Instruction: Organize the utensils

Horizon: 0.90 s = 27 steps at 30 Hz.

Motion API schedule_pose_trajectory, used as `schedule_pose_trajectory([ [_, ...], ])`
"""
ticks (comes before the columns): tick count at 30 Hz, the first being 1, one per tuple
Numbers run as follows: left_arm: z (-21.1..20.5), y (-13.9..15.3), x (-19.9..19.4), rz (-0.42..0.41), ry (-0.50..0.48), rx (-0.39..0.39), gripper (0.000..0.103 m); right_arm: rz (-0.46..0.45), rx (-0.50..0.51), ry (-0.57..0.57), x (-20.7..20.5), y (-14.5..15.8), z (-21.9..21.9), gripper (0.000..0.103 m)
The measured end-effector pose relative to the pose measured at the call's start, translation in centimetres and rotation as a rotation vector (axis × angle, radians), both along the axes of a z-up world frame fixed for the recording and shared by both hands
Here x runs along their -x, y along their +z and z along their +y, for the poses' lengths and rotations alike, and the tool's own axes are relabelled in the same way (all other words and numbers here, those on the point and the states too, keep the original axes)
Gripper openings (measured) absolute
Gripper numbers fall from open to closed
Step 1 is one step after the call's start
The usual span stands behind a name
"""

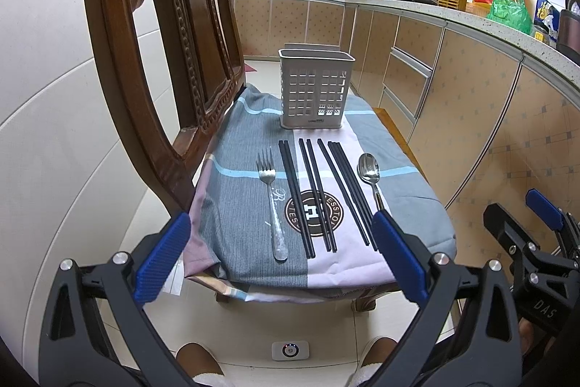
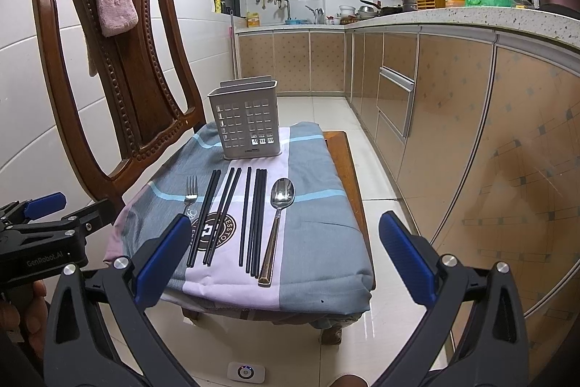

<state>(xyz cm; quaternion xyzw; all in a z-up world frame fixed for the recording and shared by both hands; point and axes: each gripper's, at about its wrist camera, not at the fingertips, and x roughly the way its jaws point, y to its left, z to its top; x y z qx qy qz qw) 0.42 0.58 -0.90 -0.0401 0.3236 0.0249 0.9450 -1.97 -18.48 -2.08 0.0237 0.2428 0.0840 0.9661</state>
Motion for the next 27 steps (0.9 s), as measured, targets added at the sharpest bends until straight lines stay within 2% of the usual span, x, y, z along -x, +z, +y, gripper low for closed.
schedule_pose_trajectory([
  [17, 0.4, -0.8, -0.6, 0.027, 0.015, 0.009, 0.099, 0.013, -0.019, 0.016, -0.5, -0.2, 0.0, 0.1],
  [27, 0.2, -2.2, -2.7, 0.071, -0.001, 0.015, 0.099, 0.014, -0.052, 0.045, -1.0, -0.7, -0.6, 0.1],
])
